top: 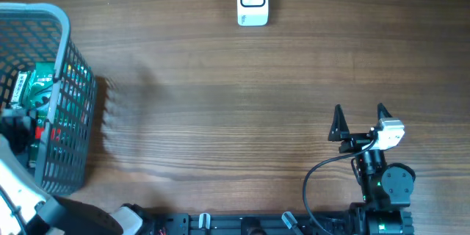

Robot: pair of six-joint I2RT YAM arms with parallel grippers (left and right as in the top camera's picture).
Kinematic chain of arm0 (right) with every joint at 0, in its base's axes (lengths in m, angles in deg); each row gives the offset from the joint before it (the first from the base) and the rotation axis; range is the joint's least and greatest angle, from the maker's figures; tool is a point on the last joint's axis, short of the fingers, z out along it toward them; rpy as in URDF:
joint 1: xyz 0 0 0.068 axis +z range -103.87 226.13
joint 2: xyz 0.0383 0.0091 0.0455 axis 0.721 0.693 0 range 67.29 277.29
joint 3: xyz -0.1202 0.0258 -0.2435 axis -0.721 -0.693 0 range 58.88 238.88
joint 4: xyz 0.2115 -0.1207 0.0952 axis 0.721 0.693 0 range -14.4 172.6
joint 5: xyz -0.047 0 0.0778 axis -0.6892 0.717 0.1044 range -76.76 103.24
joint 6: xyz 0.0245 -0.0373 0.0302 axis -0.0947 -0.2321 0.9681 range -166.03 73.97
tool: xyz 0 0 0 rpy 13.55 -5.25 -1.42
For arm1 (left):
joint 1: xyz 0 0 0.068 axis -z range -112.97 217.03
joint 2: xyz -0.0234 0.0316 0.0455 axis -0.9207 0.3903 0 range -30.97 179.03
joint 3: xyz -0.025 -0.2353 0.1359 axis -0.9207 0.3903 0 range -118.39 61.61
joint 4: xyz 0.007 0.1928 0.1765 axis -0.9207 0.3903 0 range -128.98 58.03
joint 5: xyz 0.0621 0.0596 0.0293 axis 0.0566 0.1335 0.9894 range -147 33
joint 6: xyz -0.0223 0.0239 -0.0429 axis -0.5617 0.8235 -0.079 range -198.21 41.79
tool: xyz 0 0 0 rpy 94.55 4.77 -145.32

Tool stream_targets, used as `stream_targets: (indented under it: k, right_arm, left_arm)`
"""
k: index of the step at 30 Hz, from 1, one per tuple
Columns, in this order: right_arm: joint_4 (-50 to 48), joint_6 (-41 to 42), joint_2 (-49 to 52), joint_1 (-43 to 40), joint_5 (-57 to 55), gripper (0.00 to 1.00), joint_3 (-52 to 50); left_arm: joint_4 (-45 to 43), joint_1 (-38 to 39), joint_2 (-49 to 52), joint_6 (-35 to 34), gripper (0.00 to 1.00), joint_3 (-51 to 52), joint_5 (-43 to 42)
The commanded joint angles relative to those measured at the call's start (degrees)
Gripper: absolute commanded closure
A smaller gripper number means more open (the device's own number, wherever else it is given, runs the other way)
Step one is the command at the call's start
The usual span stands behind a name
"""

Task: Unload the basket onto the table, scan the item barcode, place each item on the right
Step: 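Reach the left gripper into the basket and grasp the green 3M bag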

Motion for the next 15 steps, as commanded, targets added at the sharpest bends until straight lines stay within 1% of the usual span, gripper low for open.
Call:
stream_targets:
  k: [1, 3, 4, 7, 8, 9, 11, 12, 13, 14, 15]
  right_arm:
    - [-0.1, 0.2, -0.4, 0.2, -0.8, 0.00, 0.0]
    - [-0.1, 0.2, -0.4, 0.2, -0.8, 0.00, 0.0]
    - [-0.1, 0.2, -0.4, 0.2, -0.8, 0.00, 0.0]
    - [-0.1, 0.2, -0.4, 0.2, -0.8, 0.00, 0.0]
    - [-0.1, 0.2, -0.4, 0.2, -0.8, 0.00, 0.0]
    - [-0.1, 0.2, -0.4, 0.2, -0.8, 0.00, 0.0]
    - [-0.1, 0.2, -0.4, 0.2, -0.8, 0.00, 0.0]
    - [-0.1, 0.2, -0.4, 0.2, -0.8, 0.00, 0.0]
    - [-0.1, 0.2, -0.4, 0.2, -0.8, 0.00, 0.0]
    - [-0.1, 0.2, -0.4, 0.2, -0.8, 0.00, 0.0]
    - [-0.1, 0.2, -0.4, 0.2, -0.8, 0.00, 0.0]
  left_arm:
    - [-6.4, -0.3, 0.1, 2.9, 0.00, 8.7, -1.4]
    - [-11.6, -0.3, 0.1, 3.0, 0.00, 12.7, -1.6]
    - [-15.0, -0.3, 0.1, 3.0, 0.00, 14.8, -3.2]
    - [-26.5, 0.2, 0.1, 3.1, 0.00, 21.5, -14.9]
    - [-29.6, 0.7, 0.1, 3.0, 0.00, 23.2, -17.6]
    - [-34.6, 2.3, 0.1, 3.0, 0.00, 26.0, -18.6]
    - [-39.5, 5.4, 0.1, 3.1, 0.00, 28.0, -18.6]
    - [-41.3, 7.2, 0.1, 3.1, 0.15, 28.1, -18.6]
    - [-43.9, 9.0, 0.1, 3.1, 0.62, 28.1, -18.6]
    - [-46.1, 10.1, 0.0, 3.0, 0.92, 28.0, -18.8]
    - [-47.3, 10.8, -0.3, 3.0, 0.96, 27.9, -19.3]
